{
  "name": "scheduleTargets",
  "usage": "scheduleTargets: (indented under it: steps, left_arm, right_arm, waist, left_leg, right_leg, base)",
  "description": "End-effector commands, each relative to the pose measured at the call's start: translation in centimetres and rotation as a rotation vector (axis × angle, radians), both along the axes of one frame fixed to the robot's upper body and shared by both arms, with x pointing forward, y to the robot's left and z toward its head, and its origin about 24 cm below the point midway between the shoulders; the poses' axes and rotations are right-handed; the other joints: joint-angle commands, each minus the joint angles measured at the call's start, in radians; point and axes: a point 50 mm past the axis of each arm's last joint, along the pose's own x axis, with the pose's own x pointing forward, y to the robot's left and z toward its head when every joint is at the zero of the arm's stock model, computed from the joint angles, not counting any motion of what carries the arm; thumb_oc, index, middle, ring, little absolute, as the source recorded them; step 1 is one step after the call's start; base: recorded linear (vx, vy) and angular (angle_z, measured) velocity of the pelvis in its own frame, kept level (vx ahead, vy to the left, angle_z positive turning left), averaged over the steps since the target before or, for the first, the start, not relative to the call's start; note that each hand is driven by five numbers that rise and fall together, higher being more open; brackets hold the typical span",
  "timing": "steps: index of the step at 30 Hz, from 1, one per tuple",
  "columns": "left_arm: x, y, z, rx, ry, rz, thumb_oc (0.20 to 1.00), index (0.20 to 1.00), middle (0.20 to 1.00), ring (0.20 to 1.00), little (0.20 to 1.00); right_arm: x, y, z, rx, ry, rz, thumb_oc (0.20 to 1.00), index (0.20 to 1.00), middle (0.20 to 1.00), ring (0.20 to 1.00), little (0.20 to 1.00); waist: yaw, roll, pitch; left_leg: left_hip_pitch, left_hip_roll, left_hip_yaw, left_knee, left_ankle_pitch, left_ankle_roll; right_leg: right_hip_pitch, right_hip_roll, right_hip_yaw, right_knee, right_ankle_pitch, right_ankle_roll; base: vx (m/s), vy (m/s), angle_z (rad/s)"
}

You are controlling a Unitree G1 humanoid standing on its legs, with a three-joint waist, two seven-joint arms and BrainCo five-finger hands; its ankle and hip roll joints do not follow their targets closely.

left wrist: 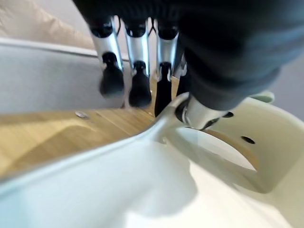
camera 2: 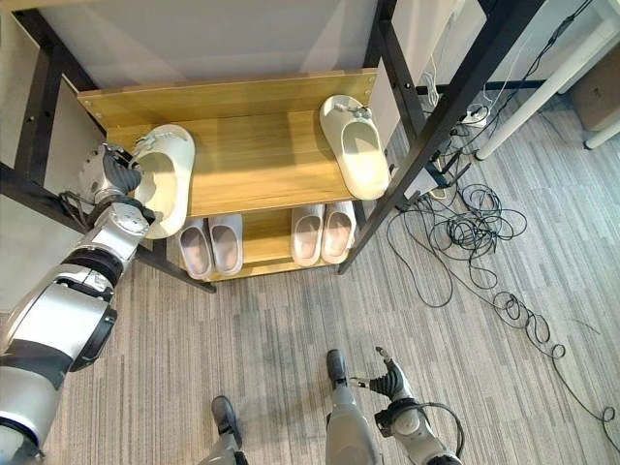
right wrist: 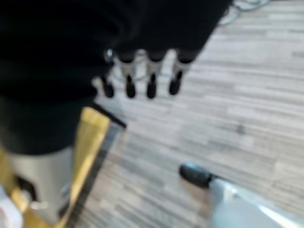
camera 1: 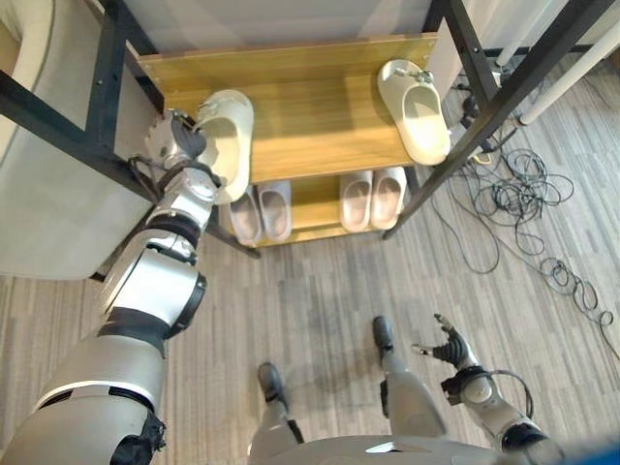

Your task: Arrange the slippers neatly on the shoe rack.

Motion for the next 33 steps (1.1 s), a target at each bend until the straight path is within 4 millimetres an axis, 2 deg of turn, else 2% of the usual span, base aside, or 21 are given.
scheduleTargets:
  steps: [1, 2, 8, 9, 20, 30, 33]
  left_arm:
    - [0.9, -1.1, 3.2, -0.016, -0.056, -0.021, 0.200, 0.200, 0.200, 0.200, 0.200]
    - [1.3, -2.4, 3.1, -0.031, -0.055, -0.055, 0.200, 0.200, 0.200, 0.200, 0.200]
    - [1.8, -5.3, 3.1, -0.070, -0.058, -0.134, 0.200, 0.200, 0.200, 0.200, 0.200]
    - [2.0, -6.2, 3.2, -0.096, -0.063, -0.161, 0.200, 0.200, 0.200, 0.200, 0.200]
    - [2.6, -10.6, 5.0, -0.193, -0.099, -0.266, 0.200, 0.200, 0.200, 0.200, 0.200]
    - [2.8, -11.7, 7.2, -0.194, -0.117, -0.295, 0.200, 0.200, 0.200, 0.200, 0.200]
    - [2.8, -11.3, 7.2, -0.182, -0.104, -0.280, 0.200, 0.200, 0.200, 0.200, 0.200]
  right_arm:
    - [1.1, 0.0, 0.6, 0.001, -0.038, -0.023, 1.000, 1.000, 1.000, 1.000, 1.000]
    - [1.4, 0.1, 0.6, 0.000, -0.040, -0.022, 1.000, 1.000, 1.000, 1.000, 1.000]
    - [2.0, 0.3, 0.8, -0.001, -0.039, -0.018, 1.000, 1.000, 1.000, 1.000, 1.000]
    - [2.0, 0.2, 0.8, -0.006, -0.037, -0.016, 1.000, 1.000, 1.000, 1.000, 1.000]
    - [3.0, 0.6, 1.2, -0.019, -0.056, 0.004, 1.000, 1.000, 1.000, 1.000, 1.000]
    - [3.2, 1.0, 1.3, -0.015, -0.059, 0.030, 1.000, 1.000, 1.000, 1.000, 1.000]
    - [3.7, 1.1, 1.7, -0.011, -0.078, 0.030, 1.000, 1.000, 1.000, 1.000, 1.000]
  waist:
    - [0.013, 0.016, 0.016]
    - [0.010, 0.017, 0.024]
    - [-0.001, 0.024, 0.041]
    - [-0.005, 0.026, 0.046]
    - [-0.046, 0.045, 0.064]
    - [-0.086, 0.061, 0.057]
    - [-0.098, 0.065, 0.055]
  left_leg:
    - [-0.027, 0.095, -0.084, 0.003, 0.114, -0.092]
    - [-0.029, 0.095, -0.082, 0.003, 0.116, -0.092]
    - [-0.041, 0.100, -0.078, 0.003, 0.124, -0.095]
    - [-0.045, 0.103, -0.075, 0.003, 0.126, -0.096]
    - [-0.042, 0.137, -0.025, 0.003, 0.152, -0.099]
    - [-0.035, 0.175, 0.033, 0.003, 0.194, -0.099]
    - [-0.031, 0.181, 0.045, 0.003, 0.206, -0.099]
  right_leg:
    - [-0.042, -0.071, 0.025, 0.079, -0.003, 0.131]
    - [-0.049, -0.072, 0.030, 0.082, -0.002, 0.131]
    - [-0.082, -0.067, 0.053, 0.097, -0.002, 0.131]
    - [-0.092, -0.064, 0.063, 0.102, -0.004, 0.131]
    - [-0.166, -0.034, 0.132, 0.123, -0.004, 0.131]
    - [-0.228, 0.006, 0.189, 0.133, 0.001, 0.131]
    - [-0.241, 0.016, 0.205, 0.137, 0.002, 0.131]
  base:
    - [0.00, 0.000, 0.00]
    - [0.00, 0.000, 0.00]
    - [-0.02, -0.036, -0.02]
    - [-0.01, -0.037, -0.07]
    - [0.00, -0.037, -0.15]
    - [0.02, -0.034, -0.23]
    - [0.03, -0.022, -0.14]
